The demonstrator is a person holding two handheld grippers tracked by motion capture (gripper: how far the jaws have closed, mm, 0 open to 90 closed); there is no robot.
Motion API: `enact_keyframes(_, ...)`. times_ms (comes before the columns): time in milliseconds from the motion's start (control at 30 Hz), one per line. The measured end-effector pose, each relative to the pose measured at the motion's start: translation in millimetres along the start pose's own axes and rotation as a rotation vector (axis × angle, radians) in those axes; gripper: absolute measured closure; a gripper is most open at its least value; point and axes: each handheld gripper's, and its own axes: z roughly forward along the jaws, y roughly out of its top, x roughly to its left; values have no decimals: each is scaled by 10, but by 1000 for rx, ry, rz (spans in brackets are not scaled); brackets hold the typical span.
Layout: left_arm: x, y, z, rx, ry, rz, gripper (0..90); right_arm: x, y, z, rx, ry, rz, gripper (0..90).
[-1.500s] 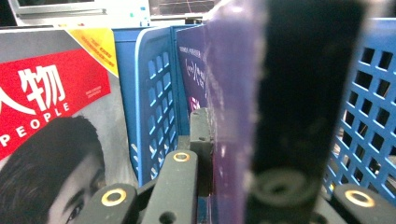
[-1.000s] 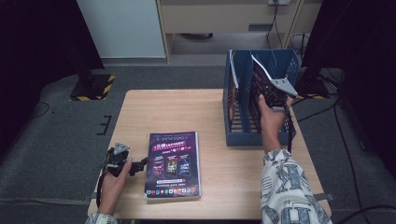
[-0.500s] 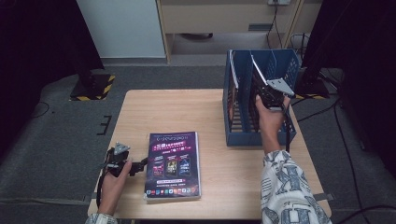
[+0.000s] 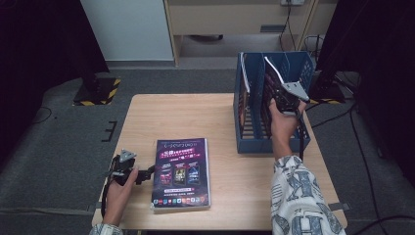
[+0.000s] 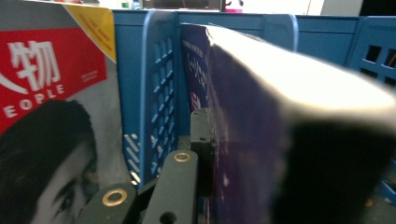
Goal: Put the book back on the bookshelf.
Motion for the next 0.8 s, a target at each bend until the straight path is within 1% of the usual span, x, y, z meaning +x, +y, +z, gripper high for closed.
enact_keyframes(100,3,0,3,-1,-1,0,44,-21,-7,10,-10,-28,17,842)
enact_keyframes(233,5,1,9,-1,-1,-2,44,-35,-19,37,-5,-33,18,841)
enact_keyframes(300,5,1,11,0,-1,0,45,-24,-17,41,-4,-27,18,840)
enact_keyframes(367,5,1,13,1,1,-1,45,13,-19,39,-2,-21,16,837)
enact_keyframes(500,-2,1,6,-1,2,-3,48,107,-21,38,-1,-7,-19,827)
enact_keyframes(633,2,2,3,-2,1,0,48,177,-26,41,-2,-13,-44,818)
enact_keyframes(800,3,4,2,-4,0,0,47,242,-37,46,5,-1,-50,779)
